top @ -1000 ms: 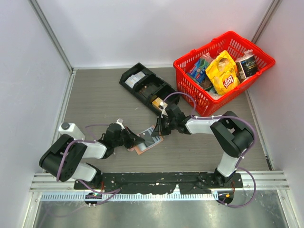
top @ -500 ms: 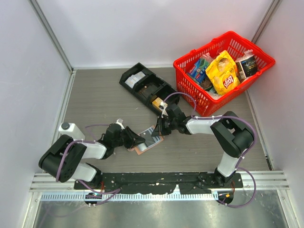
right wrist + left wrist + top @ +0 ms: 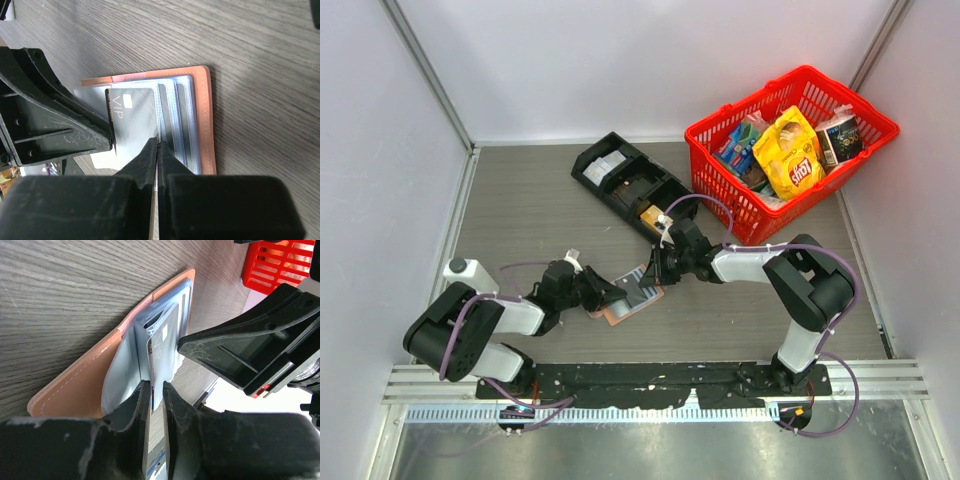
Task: Take the credit cards out of the card holder
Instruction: Remove the credit card from the card holder.
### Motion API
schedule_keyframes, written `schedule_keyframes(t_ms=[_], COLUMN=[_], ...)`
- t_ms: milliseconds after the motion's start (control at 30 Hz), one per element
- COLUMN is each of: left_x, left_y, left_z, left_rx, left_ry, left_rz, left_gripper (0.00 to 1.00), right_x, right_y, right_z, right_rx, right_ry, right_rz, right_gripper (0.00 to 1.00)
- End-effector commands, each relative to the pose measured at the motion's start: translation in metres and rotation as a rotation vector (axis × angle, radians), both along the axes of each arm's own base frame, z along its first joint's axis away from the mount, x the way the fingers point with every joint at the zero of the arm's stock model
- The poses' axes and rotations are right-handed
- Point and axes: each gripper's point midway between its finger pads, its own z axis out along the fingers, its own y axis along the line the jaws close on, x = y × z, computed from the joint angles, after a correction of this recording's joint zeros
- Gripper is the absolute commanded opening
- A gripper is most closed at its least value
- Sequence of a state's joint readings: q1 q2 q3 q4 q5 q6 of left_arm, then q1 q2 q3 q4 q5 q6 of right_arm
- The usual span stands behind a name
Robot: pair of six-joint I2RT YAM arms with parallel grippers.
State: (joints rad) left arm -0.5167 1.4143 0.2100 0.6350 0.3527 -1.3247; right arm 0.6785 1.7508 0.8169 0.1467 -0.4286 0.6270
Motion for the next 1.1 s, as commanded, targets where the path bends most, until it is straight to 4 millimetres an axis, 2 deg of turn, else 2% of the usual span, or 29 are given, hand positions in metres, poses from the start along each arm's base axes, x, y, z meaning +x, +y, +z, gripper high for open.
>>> schedule_keyframes(t_ms=[0,333,833,900,1067], left_x=[0.005,0.008,0.012,0.012,0.012], left_y=[-0.006,-0.006,-0.022,-0.022,-0.023], left_z=[0.019,0.028,0.029,0.029,0.032], left_rx=[-0.059,-0.068,-0.082,-0.084,-0.099], left_ry=[-0.063,-0.089,-0.102,-0.104,-0.120], left_rz=[-0.010,0.001,-0.025,-0.024,-0.025], left_gripper=[0.18,0.16,0.15,0.13,0.00], right_x=[-0.008,-0.008,-0.009,-0.010,-0.011], right_y=[-0.030,-0.030,-0.029,-0.030,-0.033], right_z=[-0.033,-0.033,-0.034,-0.036,-0.040], right_rx=[-0.144,-0.142,-0.138,-0.144,-0.156], right_ry=[0.036,0.036,0.045,0.046,0.058], right_rz=[-0.038,-0.035,-0.036,-0.040,-0.048], right_gripper=[0.04,0.04,0.04,0.04,0.04])
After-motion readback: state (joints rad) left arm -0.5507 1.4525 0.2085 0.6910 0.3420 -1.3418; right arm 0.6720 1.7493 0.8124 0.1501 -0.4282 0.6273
